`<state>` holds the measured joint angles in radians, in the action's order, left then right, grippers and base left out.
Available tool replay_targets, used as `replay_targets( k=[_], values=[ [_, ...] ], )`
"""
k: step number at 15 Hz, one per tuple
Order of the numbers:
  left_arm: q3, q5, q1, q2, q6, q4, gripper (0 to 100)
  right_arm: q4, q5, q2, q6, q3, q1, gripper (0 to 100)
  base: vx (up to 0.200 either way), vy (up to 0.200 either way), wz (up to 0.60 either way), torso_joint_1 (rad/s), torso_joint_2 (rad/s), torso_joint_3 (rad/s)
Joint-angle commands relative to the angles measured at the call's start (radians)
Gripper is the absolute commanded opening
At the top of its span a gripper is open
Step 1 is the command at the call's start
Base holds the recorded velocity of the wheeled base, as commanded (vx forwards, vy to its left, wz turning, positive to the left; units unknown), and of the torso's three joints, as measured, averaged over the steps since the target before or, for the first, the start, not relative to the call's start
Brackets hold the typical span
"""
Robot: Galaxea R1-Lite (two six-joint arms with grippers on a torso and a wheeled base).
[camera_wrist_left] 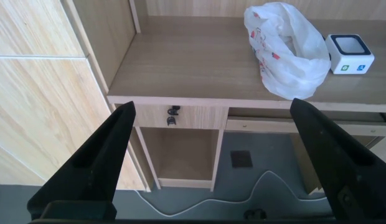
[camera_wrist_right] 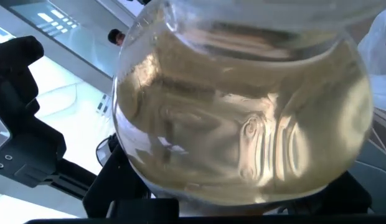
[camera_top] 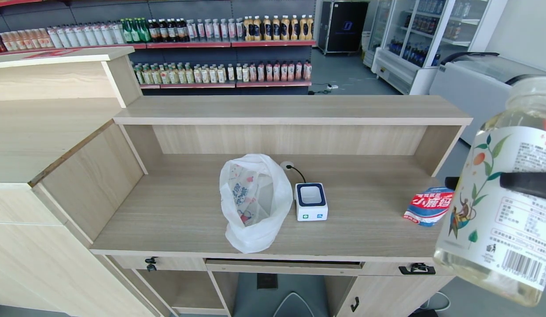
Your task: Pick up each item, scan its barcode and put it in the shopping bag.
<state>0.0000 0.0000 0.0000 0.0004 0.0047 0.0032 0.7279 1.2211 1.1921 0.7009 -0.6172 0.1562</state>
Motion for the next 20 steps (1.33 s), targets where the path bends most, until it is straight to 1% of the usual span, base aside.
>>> replay_targets(
  k=[1, 8, 9, 11, 13, 14, 15, 16, 17, 18, 19, 20],
  values=[
    [0.000, 0.000, 0.000, 0.000, 0.000, 0.000, 100, 0.001, 0.000, 0.003, 0.000, 0.002, 0.000, 0, 0.000, 0.000, 0.00, 0.000, 0.00, 0.000],
    [0.000, 0.000, 0.000, 0.000, 0.000, 0.000, 100, 0.002, -0.005, 0.009, -0.004, 0.010, -0.006, 0, 0.000, 0.000, 0.00, 0.000, 0.00, 0.000],
    [0.000, 0.000, 0.000, 0.000, 0.000, 0.000, 100, 0.002, -0.014, 0.007, -0.006, 0.011, -0.007, 0, 0.000, 0.000, 0.00, 0.000, 0.00, 0.000],
    [0.000, 0.000, 0.000, 0.000, 0.000, 0.000, 100, 0.007, -0.084, 0.021, -0.027, 0.013, -0.007, 0, 0.000, 0.000, 0.00, 0.000, 0.00, 0.000],
    [0.000, 0.000, 0.000, 0.000, 0.000, 0.000, 100, 0.012, -0.210, 0.080, -0.153, 0.011, -0.007, 0, 0.000, 0.000, 0.00, 0.000, 0.00, 0.000],
    [0.000, 0.000, 0.000, 0.000, 0.000, 0.000, 100, 0.013, -0.347, 0.144, -0.299, 0.014, -0.009, 0, 0.000, 0.000, 0.00, 0.000, 0.00, 0.000],
    [0.000, 0.000, 0.000, 0.000, 0.000, 0.000, 100, 0.019, -0.440, 0.195, -0.400, 0.014, -0.033, 0, 0.000, 0.000, 0.00, 0.000, 0.00, 0.000],
    [0.000, 0.000, 0.000, 0.000, 0.000, 0.000, 100, 0.054, -0.485, 0.241, -0.463, 0.025, -0.069, 0, 0.000, 0.000, 0.00, 0.000, 0.00, 0.000],
    [0.000, 0.000, 0.000, 0.000, 0.000, 0.000, 100, 0.120, -0.538, 0.305, -0.557, 0.045, -0.116, 0, 0.000, 0.000, 0.00, 0.000, 0.00, 0.000],
    [0.000, 0.000, 0.000, 0.000, 0.000, 0.000, 100, 0.162, -0.568, 0.354, -0.639, 0.060, -0.155, 0, 0.000, 0.000, 0.00, 0.000, 0.00, 0.000],
    [0.000, 0.000, 0.000, 0.000, 0.000, 0.000, 100, 0.214, -0.574, 0.411, -0.751, 0.083, -0.205, 0, 0.000, 0.000, 0.00, 0.000, 0.00, 0.000],
    [0.000, 0.000, 0.000, 0.000, 0.000, 0.000, 100, 0.234, -0.574, 0.446, -0.847, 0.090, -0.242, 0, 0.000, 0.000, 0.00, 0.000, 0.00, 0.000]
  ],
)
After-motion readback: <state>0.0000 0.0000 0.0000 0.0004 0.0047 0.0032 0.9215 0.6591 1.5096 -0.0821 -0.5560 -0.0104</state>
